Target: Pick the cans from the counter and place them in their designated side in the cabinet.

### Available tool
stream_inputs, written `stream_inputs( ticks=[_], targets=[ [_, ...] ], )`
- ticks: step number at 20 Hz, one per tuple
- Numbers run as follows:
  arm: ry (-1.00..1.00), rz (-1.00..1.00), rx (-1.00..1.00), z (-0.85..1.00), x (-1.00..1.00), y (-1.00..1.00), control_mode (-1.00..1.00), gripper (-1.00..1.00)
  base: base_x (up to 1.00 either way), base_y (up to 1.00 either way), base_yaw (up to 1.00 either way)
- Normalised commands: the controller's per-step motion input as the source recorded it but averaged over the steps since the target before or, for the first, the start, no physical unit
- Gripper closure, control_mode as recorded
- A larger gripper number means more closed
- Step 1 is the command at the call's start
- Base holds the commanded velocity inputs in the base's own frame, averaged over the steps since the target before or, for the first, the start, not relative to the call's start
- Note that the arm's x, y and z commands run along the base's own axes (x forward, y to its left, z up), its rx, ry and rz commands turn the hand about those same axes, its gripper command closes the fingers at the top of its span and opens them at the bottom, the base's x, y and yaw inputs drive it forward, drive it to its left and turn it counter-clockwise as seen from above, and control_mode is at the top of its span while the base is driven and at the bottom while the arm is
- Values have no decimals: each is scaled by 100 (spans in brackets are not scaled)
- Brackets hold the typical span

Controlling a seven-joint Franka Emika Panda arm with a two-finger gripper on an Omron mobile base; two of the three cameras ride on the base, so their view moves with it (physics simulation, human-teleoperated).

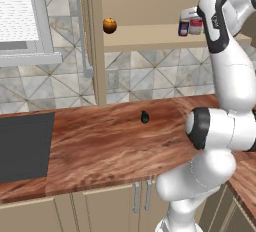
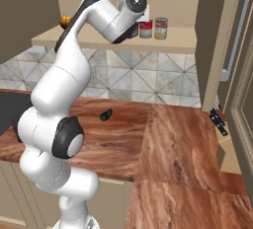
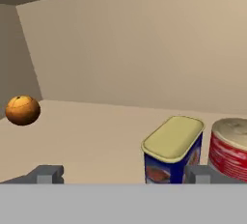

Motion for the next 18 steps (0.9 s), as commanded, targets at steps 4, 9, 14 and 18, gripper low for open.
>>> stream_inputs(
  ticks=[4,9,14,18],
  targets=[
    [-10,7,-7,-10,-67,39,-100,-100,0,0,0],
    [-10,6,-7,-13,-71,28,-100,-100,0,0,0],
    [-7,5,-6,-20,-60,23,-100,-100,0,0,0],
    [-9,4,-5,-18,-68,3,-100,-100,0,0,0]
  ],
)
